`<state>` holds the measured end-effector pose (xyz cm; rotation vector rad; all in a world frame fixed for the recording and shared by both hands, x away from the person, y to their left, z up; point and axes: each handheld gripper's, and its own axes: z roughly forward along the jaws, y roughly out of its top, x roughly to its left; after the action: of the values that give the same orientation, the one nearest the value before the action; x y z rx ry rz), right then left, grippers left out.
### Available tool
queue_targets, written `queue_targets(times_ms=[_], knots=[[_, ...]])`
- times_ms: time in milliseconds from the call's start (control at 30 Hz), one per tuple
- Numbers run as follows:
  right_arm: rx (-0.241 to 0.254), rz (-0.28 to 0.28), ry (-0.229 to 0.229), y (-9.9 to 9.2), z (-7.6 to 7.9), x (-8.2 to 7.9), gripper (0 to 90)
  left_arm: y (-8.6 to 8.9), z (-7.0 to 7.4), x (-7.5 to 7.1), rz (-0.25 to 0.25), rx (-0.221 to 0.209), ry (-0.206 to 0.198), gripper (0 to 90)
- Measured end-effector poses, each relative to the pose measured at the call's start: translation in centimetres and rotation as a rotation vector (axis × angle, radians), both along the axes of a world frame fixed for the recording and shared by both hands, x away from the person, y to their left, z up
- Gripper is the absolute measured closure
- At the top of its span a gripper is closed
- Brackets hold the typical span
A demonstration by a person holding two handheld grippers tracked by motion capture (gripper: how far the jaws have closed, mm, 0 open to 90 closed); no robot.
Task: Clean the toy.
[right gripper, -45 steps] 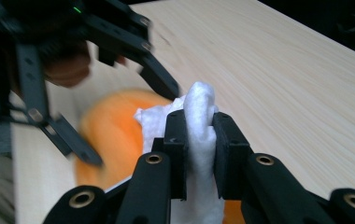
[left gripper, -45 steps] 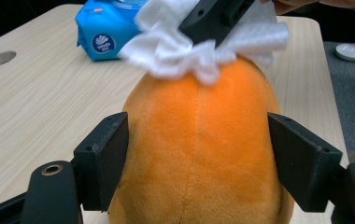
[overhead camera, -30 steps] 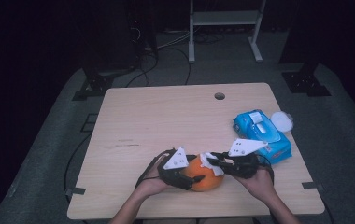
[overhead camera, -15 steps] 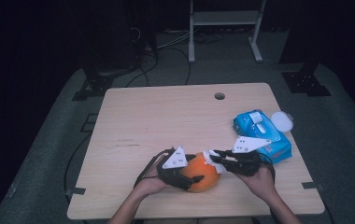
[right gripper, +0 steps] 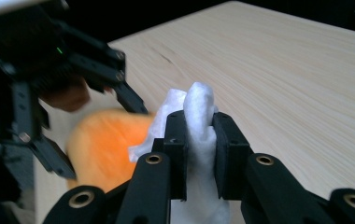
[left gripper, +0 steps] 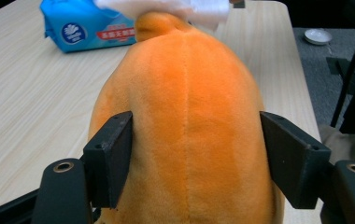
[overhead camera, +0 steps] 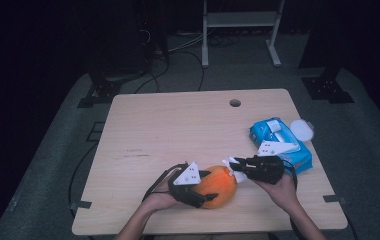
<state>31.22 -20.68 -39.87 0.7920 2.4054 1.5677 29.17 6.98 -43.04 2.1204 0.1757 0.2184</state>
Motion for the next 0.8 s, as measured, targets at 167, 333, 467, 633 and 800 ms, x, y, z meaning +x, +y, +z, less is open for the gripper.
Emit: queue_targets(times_ms=[167, 333, 467, 633, 800], knots=[[0.023, 0.016, 0.013, -0.3, 0.1, 0.0, 76.5, -0.1, 0.0, -0.1, 0.001, -0.003, -0.005, 29.0], [-0.014, -0.001, 0.055, -0.9, -1.0, 0.4, 76.5, 0.6, -0.1, 0.9, 0.043, -0.044, 0.045, 28.6], [0.012, 0.009, 0.03, -0.6, -0.1, 0.0, 76.6, 0.2, -0.1, 1.0, 0.069, -0.05, 0.05, 27.6], [-0.032, 0.058, -0.026, 1.5, 0.6, -1.0, 76.5, -0.3, -0.1, 0.6, 0.074, -0.046, 0.026, 26.8], [-0.053, 0.024, -0.013, 0.7, -0.3, -0.3, 76.5, 0.3, -0.2, 1.3, 0.115, -0.086, 0.07, 26.0]])
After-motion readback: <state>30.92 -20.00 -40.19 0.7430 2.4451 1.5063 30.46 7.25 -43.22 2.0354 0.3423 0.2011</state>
